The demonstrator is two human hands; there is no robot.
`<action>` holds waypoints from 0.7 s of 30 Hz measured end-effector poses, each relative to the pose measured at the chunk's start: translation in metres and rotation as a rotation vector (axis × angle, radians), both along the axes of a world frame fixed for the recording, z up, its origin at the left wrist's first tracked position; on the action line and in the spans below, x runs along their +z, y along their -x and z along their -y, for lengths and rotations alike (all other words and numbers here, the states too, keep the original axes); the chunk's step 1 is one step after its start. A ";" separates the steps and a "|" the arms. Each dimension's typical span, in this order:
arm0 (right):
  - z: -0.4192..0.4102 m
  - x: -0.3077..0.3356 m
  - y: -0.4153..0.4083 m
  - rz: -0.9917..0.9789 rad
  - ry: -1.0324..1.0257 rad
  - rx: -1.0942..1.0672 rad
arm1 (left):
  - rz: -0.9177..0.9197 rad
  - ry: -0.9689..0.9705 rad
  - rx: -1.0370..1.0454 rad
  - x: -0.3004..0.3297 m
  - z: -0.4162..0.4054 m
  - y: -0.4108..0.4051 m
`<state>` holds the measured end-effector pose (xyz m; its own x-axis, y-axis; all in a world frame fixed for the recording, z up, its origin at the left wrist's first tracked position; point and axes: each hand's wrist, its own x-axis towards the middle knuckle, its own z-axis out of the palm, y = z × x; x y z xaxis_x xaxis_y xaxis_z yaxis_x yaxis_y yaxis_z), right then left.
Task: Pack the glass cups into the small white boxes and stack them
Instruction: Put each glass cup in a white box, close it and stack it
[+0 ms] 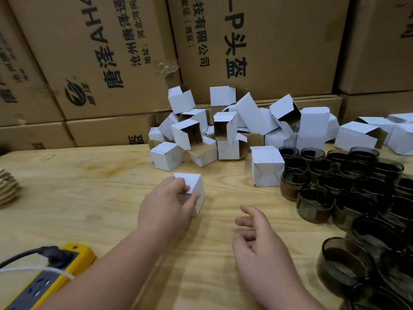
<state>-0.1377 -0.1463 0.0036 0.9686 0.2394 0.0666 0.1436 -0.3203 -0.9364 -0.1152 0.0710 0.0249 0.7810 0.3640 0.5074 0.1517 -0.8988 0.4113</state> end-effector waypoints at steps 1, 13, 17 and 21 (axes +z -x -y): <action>0.000 -0.001 -0.001 0.003 0.008 -0.002 | -0.014 -0.010 0.015 0.001 -0.006 -0.002; 0.001 -0.002 -0.001 -0.015 0.035 0.028 | -0.210 0.050 0.139 0.023 -0.049 -0.017; 0.000 0.002 0.001 -0.009 0.029 0.035 | -0.236 0.082 0.081 0.028 -0.037 0.008; 0.000 0.005 0.002 -0.003 0.022 0.040 | -0.170 0.140 0.047 0.019 -0.019 0.056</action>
<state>-0.1398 -0.1462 0.0081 0.9585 0.2793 0.0580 0.1539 -0.3352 -0.9295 -0.1711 0.0903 0.0437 0.8317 0.4594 0.3117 0.2697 -0.8251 0.4964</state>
